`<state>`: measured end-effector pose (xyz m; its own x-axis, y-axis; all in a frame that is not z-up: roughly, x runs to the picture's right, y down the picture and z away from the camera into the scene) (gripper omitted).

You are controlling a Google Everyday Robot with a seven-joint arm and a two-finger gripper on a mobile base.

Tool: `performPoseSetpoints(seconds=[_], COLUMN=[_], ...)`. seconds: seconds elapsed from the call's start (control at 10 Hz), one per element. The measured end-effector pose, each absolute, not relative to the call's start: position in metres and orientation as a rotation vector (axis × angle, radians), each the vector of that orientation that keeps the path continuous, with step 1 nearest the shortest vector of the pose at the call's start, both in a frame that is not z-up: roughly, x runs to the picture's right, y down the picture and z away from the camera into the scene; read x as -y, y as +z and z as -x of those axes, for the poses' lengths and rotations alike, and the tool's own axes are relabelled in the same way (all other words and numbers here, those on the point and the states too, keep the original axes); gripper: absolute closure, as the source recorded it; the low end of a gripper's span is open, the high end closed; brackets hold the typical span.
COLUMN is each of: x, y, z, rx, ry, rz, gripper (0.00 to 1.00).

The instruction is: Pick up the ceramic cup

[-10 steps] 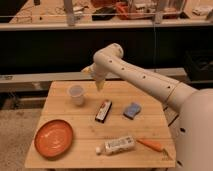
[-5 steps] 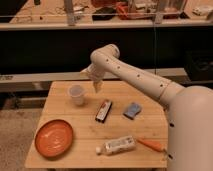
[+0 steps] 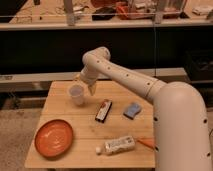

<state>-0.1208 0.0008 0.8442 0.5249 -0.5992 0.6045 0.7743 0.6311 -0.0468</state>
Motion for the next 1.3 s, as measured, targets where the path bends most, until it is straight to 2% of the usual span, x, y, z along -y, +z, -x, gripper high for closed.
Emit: performPoseSetpoints(seconds=[0.4,1.3], x=[-0.02,-0.035], y=[0.858,0.875], z=[0.13,0.136], rx=[0.596,0.608], ry=[-0.87,-0.937], rz=[0.363,0.389], gripper=[0.2,0.2])
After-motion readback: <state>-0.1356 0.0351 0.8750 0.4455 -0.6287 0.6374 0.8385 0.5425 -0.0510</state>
